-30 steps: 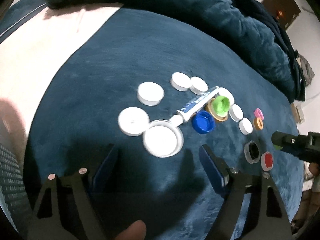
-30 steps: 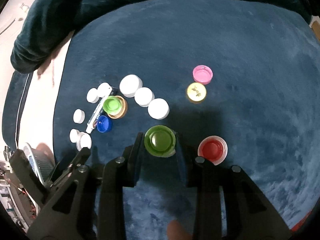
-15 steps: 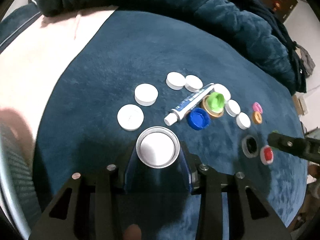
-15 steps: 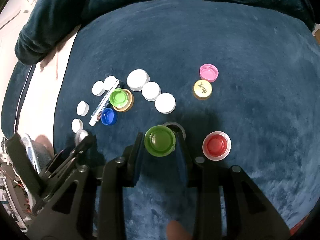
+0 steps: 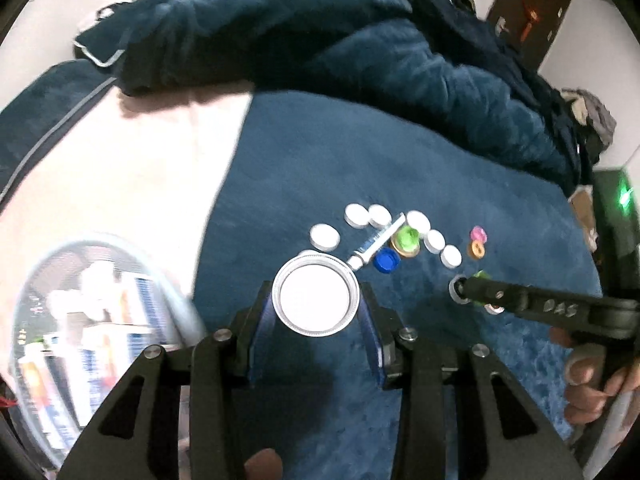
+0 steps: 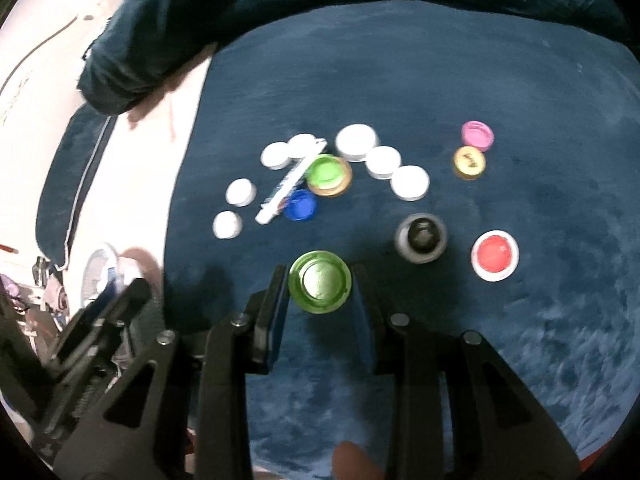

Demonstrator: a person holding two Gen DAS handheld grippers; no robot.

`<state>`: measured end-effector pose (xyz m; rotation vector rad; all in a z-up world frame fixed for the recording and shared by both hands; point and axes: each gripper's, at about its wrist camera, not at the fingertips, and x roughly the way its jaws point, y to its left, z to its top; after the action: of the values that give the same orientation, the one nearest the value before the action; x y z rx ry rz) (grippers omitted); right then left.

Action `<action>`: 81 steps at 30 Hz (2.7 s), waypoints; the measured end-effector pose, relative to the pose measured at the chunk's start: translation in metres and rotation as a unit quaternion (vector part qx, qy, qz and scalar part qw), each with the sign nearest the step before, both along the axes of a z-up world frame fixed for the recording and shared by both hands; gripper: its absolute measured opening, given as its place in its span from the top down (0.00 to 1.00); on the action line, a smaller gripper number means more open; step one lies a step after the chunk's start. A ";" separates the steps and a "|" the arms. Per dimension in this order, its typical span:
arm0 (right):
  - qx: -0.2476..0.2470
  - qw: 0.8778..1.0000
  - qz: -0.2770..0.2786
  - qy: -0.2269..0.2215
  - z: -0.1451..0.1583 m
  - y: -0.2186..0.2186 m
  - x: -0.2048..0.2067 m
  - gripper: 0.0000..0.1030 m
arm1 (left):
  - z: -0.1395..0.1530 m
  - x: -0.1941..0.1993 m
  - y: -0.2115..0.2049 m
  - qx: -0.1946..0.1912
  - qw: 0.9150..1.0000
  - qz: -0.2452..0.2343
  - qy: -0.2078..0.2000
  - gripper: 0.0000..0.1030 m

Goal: Organize objects
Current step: 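Carry the green cap and white lid over the basket with both grippers, then open both grippers above the basket to drop the green cap and lid, then move both open grippers back over the remaining caps on the blanket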

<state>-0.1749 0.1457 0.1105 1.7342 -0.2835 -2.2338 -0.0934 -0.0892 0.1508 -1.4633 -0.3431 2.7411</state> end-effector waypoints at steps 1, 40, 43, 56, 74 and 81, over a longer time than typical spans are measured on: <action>-0.002 1.000 0.003 0.003 0.003 -0.005 0.002 0.70 | 0.008 0.006 -0.009 0.000 1.000 0.006 0.003 0.60; -0.116 0.965 0.223 0.070 0.027 -0.246 0.058 0.14 | -0.003 0.101 -0.226 -0.021 0.955 0.293 -0.035 0.06; -0.110 0.967 0.216 0.073 0.030 -0.240 0.058 0.04 | -0.001 0.103 -0.223 -0.038 0.954 0.296 -0.036 0.02; -0.053 0.965 0.235 0.101 0.034 -0.221 0.071 0.00 | 0.005 0.105 -0.200 -0.066 0.958 0.276 -0.046 0.01; -0.038 0.980 0.175 0.081 0.027 -0.148 0.045 0.00 | 0.016 0.075 -0.147 -0.078 0.969 0.229 -0.042 0.01; -0.034 0.983 0.160 0.081 0.026 -0.124 0.039 0.00 | 0.018 0.061 -0.124 -0.087 0.973 0.210 -0.043 0.01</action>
<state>-0.1357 0.0219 0.1365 1.4364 -0.0409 -2.0863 -0.0320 -0.2133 0.1688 -1.7337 -0.4752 3.1066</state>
